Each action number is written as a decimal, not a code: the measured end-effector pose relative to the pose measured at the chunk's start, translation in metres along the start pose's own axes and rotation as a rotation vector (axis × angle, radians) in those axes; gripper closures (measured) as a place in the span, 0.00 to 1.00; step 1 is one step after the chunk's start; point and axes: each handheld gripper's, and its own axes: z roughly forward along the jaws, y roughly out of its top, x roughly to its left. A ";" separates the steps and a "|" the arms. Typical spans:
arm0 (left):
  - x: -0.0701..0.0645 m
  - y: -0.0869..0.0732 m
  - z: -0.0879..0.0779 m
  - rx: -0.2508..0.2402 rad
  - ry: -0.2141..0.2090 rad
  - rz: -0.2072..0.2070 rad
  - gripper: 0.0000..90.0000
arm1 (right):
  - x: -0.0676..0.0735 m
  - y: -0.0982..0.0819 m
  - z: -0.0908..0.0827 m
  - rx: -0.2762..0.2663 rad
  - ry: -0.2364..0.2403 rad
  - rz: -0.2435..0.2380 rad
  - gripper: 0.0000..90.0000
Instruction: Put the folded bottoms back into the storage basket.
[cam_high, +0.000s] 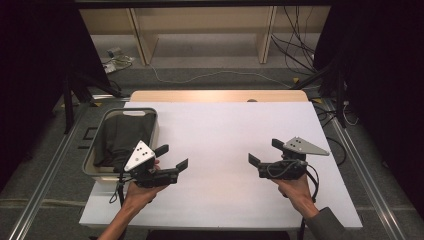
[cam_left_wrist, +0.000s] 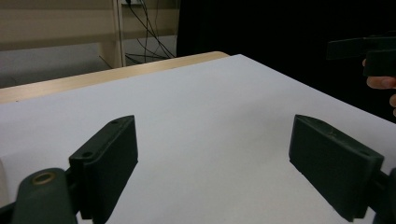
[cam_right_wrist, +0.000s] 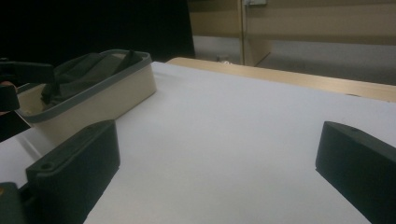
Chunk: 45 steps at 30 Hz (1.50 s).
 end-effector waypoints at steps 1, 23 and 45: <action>-0.001 -0.001 0.000 -0.002 0.000 0.002 0.17 | 0.001 -0.001 -0.001 0.000 0.000 -0.006 0.00; -0.006 -0.018 -0.014 -0.013 -0.047 0.011 0.15 | 0.009 -0.023 -0.019 0.018 -0.004 -0.037 0.01; -0.003 -0.026 -0.026 0.001 -0.029 -0.007 0.13 | 0.002 -0.037 -0.052 -0.008 -0.060 -0.025 0.02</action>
